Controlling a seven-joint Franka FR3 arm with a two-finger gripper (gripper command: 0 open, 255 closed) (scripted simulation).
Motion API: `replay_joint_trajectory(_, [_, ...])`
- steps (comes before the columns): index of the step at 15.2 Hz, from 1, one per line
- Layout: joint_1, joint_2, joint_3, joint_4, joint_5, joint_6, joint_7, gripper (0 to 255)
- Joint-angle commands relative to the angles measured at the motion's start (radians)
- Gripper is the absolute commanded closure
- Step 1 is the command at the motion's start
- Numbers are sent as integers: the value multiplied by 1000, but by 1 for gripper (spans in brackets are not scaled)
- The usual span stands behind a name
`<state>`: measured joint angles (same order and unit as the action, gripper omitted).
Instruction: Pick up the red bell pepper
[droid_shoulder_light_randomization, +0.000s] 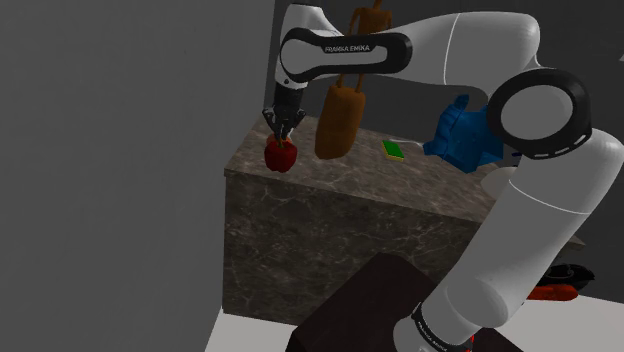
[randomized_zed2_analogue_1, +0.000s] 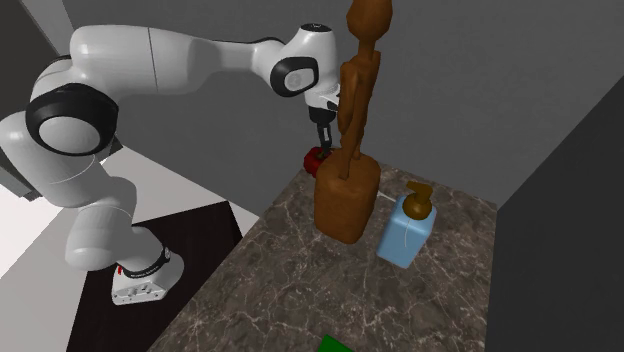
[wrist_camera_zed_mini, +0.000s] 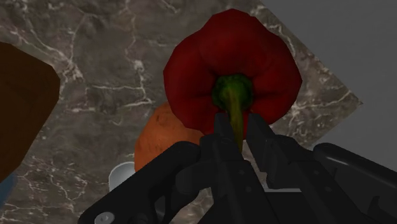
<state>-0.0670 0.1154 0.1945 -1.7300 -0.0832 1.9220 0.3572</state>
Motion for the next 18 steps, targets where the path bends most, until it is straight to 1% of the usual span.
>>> replay_joint_trajectory(1, [0, 0, 0, -1, 0, 1, 0, 255])
replay_joint_trajectory(7, [0, 2, 0, 1, -1, 2, 1, 255])
replay_joint_trajectory(18, [3, 5, 2, 152, 2, -147, -7, 255])
